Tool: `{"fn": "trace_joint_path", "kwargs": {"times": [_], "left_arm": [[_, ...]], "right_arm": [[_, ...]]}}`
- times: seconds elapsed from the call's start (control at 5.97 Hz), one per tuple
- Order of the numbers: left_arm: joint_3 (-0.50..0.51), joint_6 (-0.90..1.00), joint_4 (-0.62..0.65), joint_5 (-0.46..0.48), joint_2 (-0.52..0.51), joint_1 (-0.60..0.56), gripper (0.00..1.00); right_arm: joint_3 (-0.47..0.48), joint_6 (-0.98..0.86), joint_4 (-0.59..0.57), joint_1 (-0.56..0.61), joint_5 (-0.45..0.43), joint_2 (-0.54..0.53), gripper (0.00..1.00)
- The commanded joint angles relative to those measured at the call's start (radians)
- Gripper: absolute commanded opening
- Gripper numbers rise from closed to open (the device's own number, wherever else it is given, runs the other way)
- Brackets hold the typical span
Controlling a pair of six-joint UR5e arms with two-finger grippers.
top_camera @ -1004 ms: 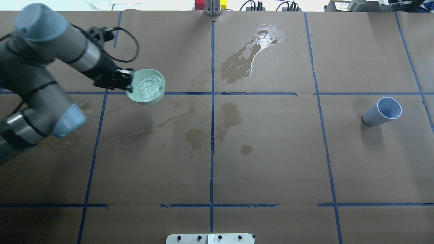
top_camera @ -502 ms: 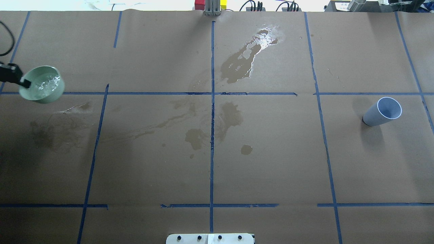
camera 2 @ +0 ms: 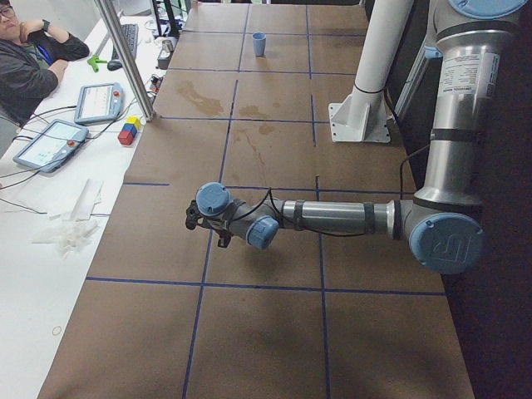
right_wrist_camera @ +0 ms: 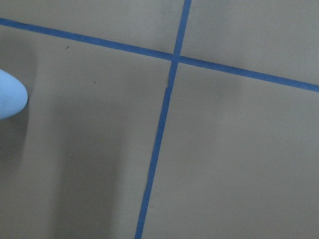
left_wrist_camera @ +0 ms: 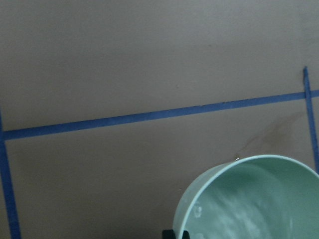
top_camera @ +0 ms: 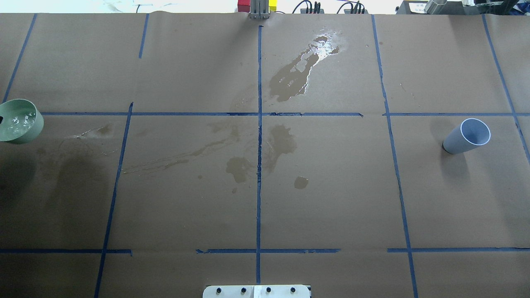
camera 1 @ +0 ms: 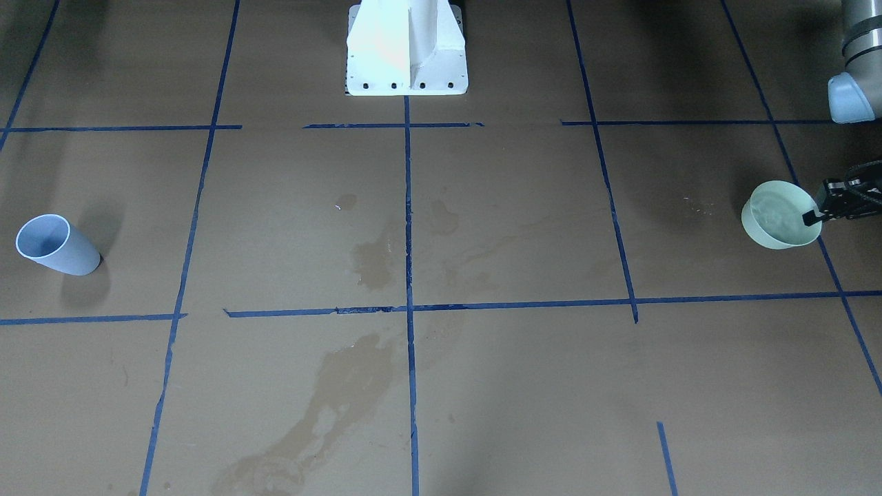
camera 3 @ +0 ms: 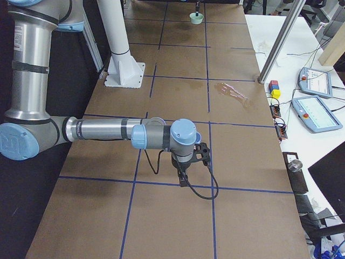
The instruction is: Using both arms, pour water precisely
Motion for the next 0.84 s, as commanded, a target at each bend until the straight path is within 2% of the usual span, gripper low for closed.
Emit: {"fn": "trace_joint_path", "kwargs": {"times": [0.0, 0.33, 0.67], "left_arm": [[0.128, -0.26, -0.318, 0.021, -0.006, 0.013, 0.0], [0.133, -0.406, -0.43, 0.14, -0.006, 0.142, 0.0], [0.132, -0.458, -0.446, 0.156, -0.009, 0.19, 0.0]], "right_arm": [[-0.002, 0.0, 0.0, 0.0, 0.0, 0.0, 1.0], [-0.008, 0.0, 0.0, -0.002, 0.0, 0.0, 1.0], [-0.008, 0.0, 0.0, -0.002, 0.0, 0.0, 1.0]]}}
